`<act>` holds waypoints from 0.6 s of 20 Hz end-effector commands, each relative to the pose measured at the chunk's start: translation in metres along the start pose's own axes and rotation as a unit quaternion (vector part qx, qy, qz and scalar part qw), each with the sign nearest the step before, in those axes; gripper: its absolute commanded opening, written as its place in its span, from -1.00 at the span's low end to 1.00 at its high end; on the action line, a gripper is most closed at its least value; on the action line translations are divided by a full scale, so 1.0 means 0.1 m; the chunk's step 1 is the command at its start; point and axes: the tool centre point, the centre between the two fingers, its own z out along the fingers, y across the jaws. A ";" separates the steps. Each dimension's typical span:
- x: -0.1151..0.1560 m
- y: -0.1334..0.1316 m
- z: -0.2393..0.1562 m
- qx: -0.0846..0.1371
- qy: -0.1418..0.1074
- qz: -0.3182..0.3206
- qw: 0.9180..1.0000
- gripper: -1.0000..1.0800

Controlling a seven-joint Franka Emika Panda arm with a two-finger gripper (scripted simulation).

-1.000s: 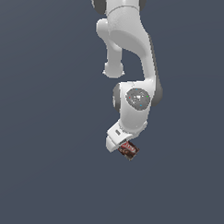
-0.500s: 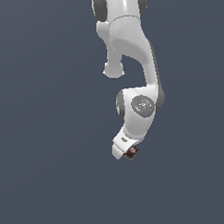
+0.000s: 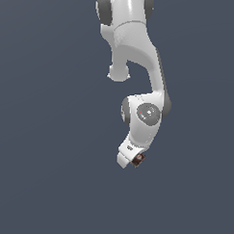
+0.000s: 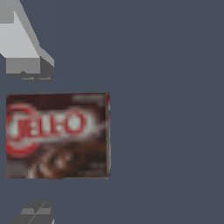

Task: Pick up the object and move it to a goal position.

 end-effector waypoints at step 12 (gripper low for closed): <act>0.00 0.00 0.39 0.000 0.000 -0.002 1.000 -1.00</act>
